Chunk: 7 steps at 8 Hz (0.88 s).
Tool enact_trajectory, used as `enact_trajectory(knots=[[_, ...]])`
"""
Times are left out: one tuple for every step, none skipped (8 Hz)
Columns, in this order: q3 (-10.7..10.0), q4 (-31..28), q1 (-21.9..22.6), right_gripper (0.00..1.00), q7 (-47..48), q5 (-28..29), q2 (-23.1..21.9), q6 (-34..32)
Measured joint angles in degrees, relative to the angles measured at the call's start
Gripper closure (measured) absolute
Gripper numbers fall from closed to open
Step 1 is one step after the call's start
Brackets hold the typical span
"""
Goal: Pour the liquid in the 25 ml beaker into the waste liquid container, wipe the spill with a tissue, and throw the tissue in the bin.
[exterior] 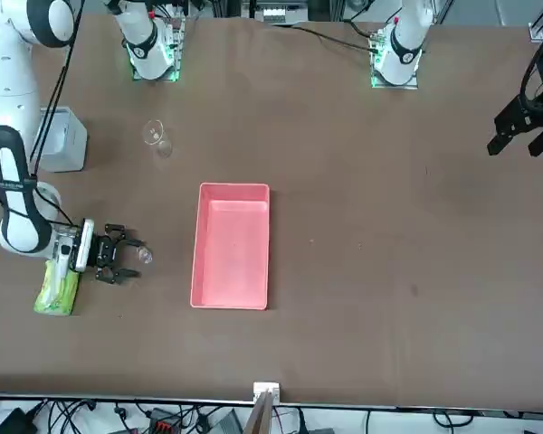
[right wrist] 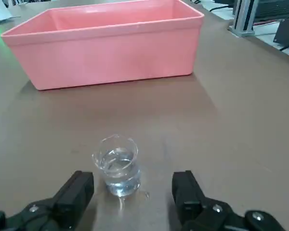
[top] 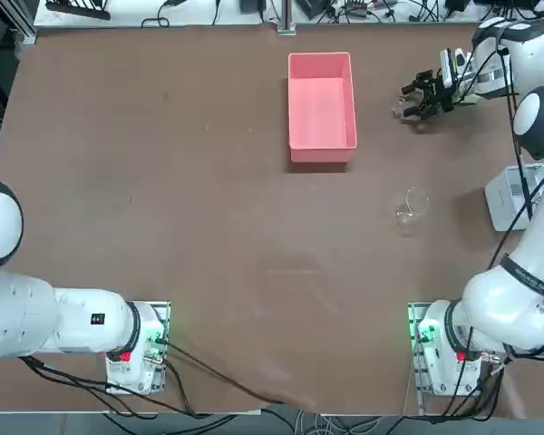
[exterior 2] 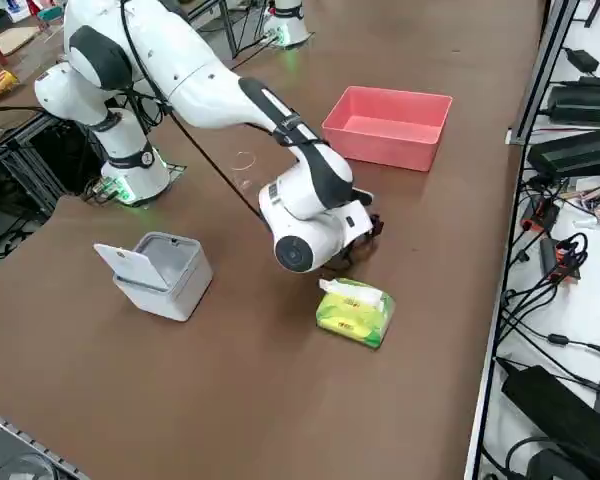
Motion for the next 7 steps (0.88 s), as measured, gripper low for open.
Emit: enact_trajectory(knots=[[0.0,0.17,0.0,0.0,-0.06,0.07,0.11,-0.03],[0.01,0.29,0.01,0.0,-0.11,0.08,0.11,-0.06],[0.05,0.4,0.07,0.0,-0.18,0.1,0.11,-0.11],[0.11,0.45,0.24,0.0,-0.23,0.4,0.11,-0.13],[0.17,0.45,0.51,0.0,-0.26,0.87,0.11,-0.14],[0.18,0.45,0.89,0.0,-0.28,1.25,0.11,-0.15],[0.19,0.45,1.17,0.0,-0.29,1.41,0.11,-0.15]])
